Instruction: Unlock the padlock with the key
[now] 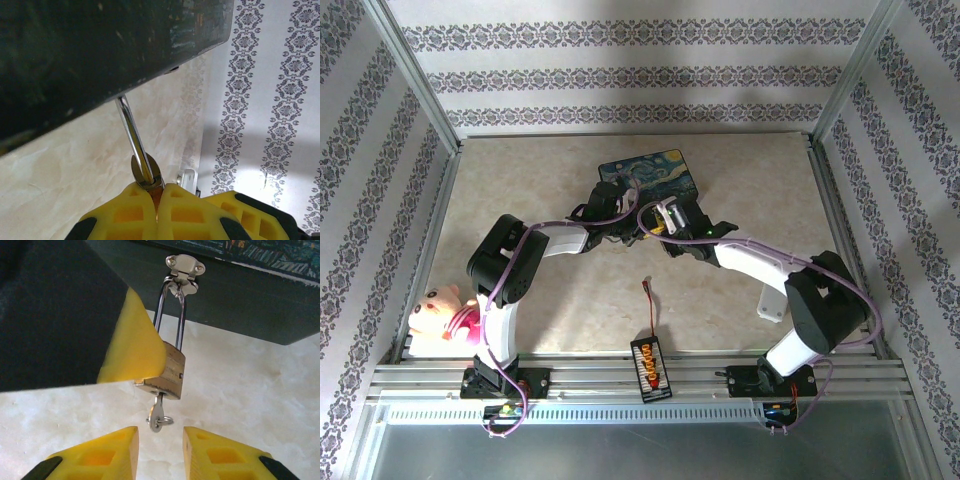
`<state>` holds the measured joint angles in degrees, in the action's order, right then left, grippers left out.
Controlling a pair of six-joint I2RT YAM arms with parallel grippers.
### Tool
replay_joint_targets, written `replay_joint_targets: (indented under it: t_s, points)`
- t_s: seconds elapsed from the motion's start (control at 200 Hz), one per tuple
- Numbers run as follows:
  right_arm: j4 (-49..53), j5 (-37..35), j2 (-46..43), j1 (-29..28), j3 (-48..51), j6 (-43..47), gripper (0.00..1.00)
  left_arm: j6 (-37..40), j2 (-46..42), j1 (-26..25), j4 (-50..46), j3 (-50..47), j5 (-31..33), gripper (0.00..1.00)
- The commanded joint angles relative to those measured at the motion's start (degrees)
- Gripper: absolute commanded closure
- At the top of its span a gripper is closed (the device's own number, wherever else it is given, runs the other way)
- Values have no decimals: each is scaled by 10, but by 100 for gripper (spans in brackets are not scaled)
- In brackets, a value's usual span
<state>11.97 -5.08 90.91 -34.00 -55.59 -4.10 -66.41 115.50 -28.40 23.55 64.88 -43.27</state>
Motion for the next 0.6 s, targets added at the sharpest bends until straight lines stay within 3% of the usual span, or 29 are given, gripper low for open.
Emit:
replay_joint_targets:
  t_s: [0.0,0.595]
  points:
    - [-1,-3,11,1,-20,5,71,-86,45,-2,-133,-43,-37,100]
    - [-13,19,37,18,-29,-8,77,-86,43,-2,-121,-47,-43,100]
